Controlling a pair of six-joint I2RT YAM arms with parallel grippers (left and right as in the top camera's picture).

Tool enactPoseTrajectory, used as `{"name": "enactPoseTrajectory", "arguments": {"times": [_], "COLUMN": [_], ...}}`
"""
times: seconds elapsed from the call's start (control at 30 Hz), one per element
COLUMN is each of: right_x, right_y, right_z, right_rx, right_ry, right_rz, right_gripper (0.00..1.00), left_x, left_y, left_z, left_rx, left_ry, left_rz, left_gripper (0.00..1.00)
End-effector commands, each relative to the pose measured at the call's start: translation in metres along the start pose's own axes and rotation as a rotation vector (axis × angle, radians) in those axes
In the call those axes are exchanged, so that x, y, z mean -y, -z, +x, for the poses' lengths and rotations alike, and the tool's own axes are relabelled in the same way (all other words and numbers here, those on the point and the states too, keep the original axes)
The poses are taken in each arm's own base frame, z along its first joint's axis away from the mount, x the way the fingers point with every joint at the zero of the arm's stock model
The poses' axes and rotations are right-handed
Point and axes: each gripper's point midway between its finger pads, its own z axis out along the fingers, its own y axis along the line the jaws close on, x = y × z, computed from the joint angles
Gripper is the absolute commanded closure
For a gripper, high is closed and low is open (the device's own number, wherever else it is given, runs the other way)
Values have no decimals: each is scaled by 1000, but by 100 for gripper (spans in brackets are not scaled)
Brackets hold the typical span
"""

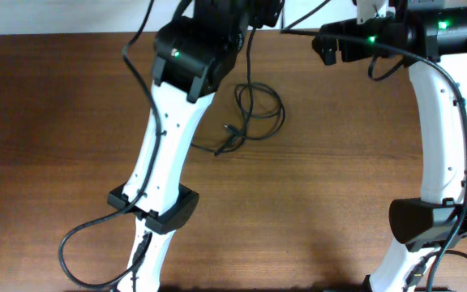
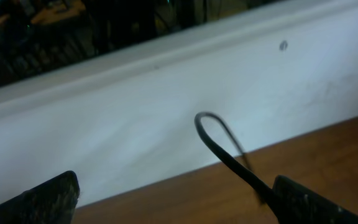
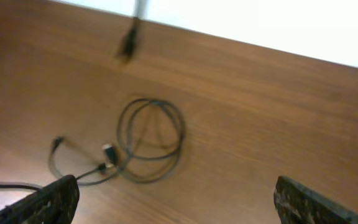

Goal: Untangle cables

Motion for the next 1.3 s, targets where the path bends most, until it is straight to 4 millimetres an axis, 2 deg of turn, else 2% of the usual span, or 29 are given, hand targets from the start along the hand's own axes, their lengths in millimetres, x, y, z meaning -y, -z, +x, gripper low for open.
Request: {"name": "enactPoseTrajectory", "arguments": {"times": [0.0, 0.1, 0.23, 0.33, 0.47, 0.63, 0.83, 1.0, 1.13, 1.27], "right_x": [-54, -81, -106, -115, -120, -150, -177, -211, -231, -244], "right_y": [2, -1, -5, -6, -7, -7, -13, -13, -13, -12], "right_z": [-2, 4, 10, 12, 13, 25, 25, 25, 16, 12], "right_rx": [22, 13, 10, 20, 27, 50, 78, 115, 164, 191], "right_ry": [149, 300, 472, 569, 604, 776, 852, 918, 918, 909], "right_rz": [-212, -262, -303, -319, -349, -468, -504, -544, -555, -569], "right_gripper": [1, 1, 1, 1, 1, 1, 1, 1, 1, 1], "left_x": [-20, -34, -57, -72, -89, -96, -103, -107, -102, -99], "left_y": [18, 18, 20, 21, 25, 41, 70, 93, 102, 101], "left_z": [-12, -8, -7, -7, -11, -26, -44, -57, -58, -54], "left_rx": [32, 16, 11, 12, 31, 81, 139, 183, 182, 167], "left_ry": [39, 39, 45, 60, 106, 136, 161, 193, 188, 203], "left_rz": [-35, -97, -208, -246, -274, -279, -264, -249, -203, -186], "left_gripper": [1, 1, 1, 1, 1, 1, 1, 1, 1, 1]}}
